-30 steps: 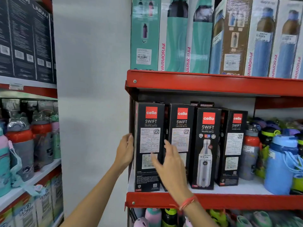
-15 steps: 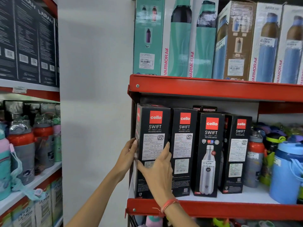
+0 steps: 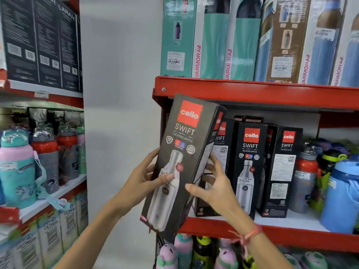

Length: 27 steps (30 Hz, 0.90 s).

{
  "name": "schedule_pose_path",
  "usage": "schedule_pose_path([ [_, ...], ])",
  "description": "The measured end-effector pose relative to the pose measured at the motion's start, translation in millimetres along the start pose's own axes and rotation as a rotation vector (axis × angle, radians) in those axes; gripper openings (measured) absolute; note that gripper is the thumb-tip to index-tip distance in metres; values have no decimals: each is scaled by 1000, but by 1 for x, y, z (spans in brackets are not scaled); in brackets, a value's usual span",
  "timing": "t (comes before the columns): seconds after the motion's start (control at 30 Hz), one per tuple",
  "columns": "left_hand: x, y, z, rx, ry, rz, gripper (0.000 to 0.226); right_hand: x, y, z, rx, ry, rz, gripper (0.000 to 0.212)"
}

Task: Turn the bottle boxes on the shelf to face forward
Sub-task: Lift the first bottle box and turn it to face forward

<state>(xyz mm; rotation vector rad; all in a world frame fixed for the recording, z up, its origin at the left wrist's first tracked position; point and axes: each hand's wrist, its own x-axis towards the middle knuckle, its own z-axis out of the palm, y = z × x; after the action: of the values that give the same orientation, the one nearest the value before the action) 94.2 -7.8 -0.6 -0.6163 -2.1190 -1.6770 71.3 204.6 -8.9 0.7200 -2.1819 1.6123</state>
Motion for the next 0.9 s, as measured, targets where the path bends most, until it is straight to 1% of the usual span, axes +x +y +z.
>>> schedule_pose_path([
  [0.07,-8,5,2,41,3,0,74,4,2,-10,41,-127,24,103],
  [0.17,-19,7,6,86,77,20,79,14,1,-14,59,-260,15,100],
  [0.27,-19,6,10,94,144,41,77,31,-5,-9,66,-321,6,93],
  [0.33,-12,6,12,133,174,52,77,43,-6,-6,66,-334,15,88],
  [0.4,-1,-1,11,173,192,65,77,53,-8,-3,59,-325,19,87],
  [0.53,24,-18,8,239,214,51,78,62,-6,8,-47,-259,-3,84],
  [0.63,35,-30,11,252,217,38,75,66,6,15,-82,-211,2,89],
  [0.73,40,-42,17,239,218,31,75,68,16,17,-123,-198,11,90],
  [0.8,44,-51,19,233,212,13,75,69,22,19,-163,-180,26,88],
  [0.9,52,-61,20,230,193,-18,74,71,31,24,-233,-94,53,79],
])
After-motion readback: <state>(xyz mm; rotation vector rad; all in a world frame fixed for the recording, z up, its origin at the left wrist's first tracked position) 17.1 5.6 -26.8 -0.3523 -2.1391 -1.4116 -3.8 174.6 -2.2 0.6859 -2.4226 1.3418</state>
